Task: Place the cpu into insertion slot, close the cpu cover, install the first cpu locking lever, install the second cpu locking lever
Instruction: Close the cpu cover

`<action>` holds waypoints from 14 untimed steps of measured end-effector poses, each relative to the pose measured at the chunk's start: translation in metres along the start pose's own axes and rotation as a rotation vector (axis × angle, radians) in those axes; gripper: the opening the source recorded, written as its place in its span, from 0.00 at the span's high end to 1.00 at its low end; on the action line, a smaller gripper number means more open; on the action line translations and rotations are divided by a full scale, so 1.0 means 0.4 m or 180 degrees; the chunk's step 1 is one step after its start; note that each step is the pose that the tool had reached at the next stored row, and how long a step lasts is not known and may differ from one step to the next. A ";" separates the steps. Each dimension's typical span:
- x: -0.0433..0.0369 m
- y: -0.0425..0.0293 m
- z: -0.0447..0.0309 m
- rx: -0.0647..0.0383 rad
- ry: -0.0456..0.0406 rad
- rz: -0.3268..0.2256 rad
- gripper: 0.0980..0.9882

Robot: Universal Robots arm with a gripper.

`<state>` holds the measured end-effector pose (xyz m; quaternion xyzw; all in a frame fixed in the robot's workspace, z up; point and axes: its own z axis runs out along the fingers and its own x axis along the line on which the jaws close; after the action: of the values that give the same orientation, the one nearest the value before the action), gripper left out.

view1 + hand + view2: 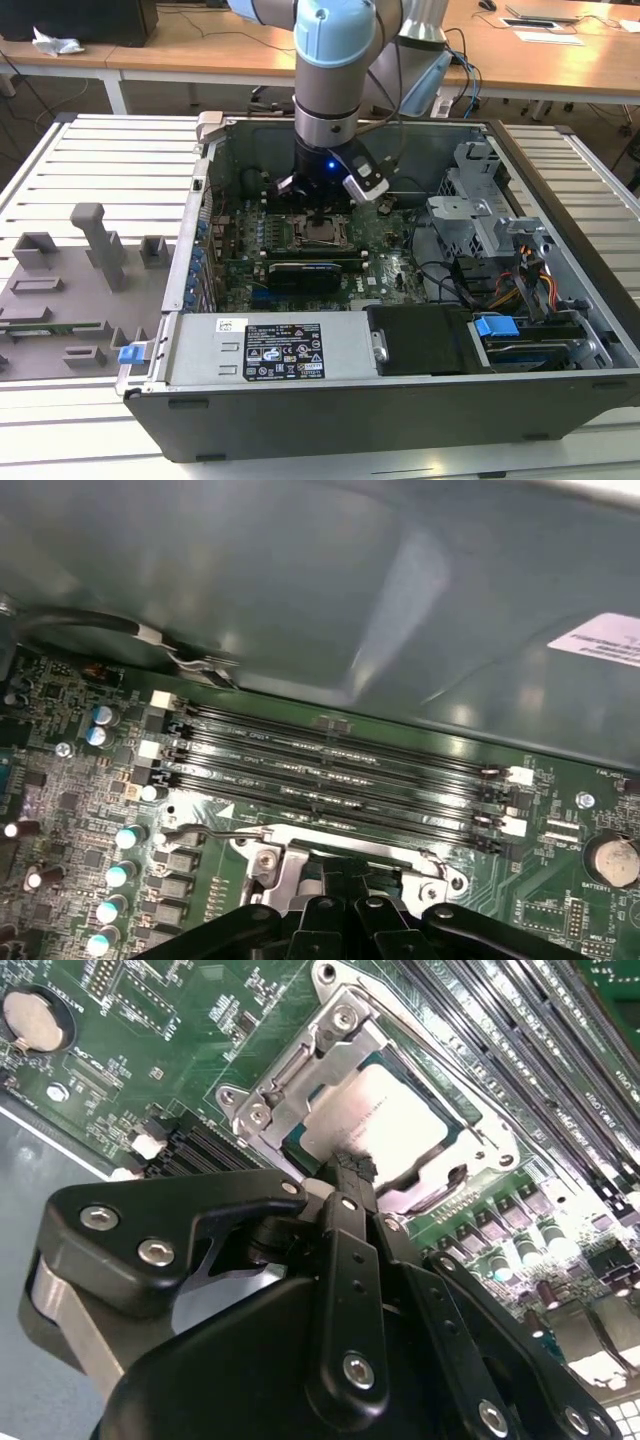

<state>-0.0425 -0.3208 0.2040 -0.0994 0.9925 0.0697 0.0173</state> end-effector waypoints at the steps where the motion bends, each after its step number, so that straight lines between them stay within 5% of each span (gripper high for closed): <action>1: -0.001 0.000 0.000 0.0000 0.0000 0.0000 0.99; 11: -0.006 0.004 -0.021 0.0000 0.0000 0.0000 0.99; 14: 0.010 0.007 -0.021 0.0001 0.0000 0.0000 0.99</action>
<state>-0.0471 -0.3201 0.2126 -0.0994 0.9925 0.0696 0.0173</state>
